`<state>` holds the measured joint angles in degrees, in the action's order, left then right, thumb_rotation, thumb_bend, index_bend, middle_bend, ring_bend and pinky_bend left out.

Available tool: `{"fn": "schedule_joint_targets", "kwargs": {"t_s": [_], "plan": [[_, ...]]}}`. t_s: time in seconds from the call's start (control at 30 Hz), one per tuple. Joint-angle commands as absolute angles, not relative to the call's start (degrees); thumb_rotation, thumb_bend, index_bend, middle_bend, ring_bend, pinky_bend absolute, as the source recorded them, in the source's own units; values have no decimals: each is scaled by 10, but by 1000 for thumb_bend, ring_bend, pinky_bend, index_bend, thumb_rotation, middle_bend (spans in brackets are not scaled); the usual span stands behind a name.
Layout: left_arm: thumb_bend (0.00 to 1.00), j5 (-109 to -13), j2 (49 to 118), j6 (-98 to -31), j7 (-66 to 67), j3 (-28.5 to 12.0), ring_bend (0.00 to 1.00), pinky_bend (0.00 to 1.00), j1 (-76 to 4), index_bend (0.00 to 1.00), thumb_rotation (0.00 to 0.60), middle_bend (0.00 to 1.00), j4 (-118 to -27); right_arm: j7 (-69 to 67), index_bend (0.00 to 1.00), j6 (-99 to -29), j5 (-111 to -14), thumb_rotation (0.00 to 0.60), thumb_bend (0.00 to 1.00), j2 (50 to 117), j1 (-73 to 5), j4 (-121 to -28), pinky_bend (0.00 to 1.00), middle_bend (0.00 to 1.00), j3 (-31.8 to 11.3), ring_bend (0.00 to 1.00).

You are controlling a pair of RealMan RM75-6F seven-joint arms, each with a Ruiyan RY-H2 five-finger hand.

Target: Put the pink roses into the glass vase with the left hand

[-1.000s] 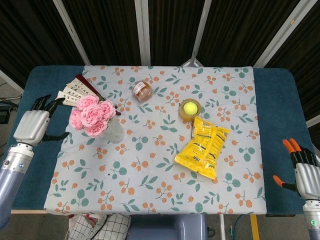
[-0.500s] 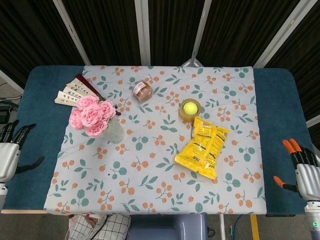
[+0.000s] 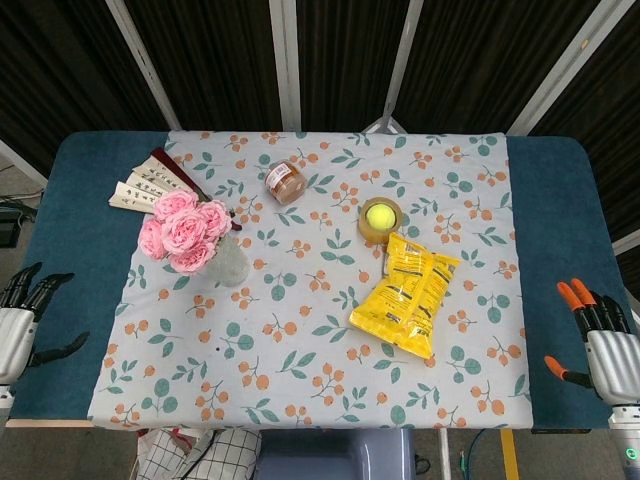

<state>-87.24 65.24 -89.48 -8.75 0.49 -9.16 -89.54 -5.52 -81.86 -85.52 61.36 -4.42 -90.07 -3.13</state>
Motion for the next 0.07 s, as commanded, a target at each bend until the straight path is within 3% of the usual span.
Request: {"fn": "schedule_joint_targets", "kwargs": {"t_s": [0.03, 0.07], "plan": [[303, -864, 650, -888, -86, -2, 0, 0, -88, 191, 600, 202, -889, -51, 97, -816, -852, 600, 221, 612, -44, -904, 0, 18, -31, 21], [303, -862, 650, -885, -87, -4, 0, 0, -88, 191, 600, 202, -888, -49, 97, -815, -849, 600, 220, 613, -44, -904, 0, 19, -31, 21]]}}
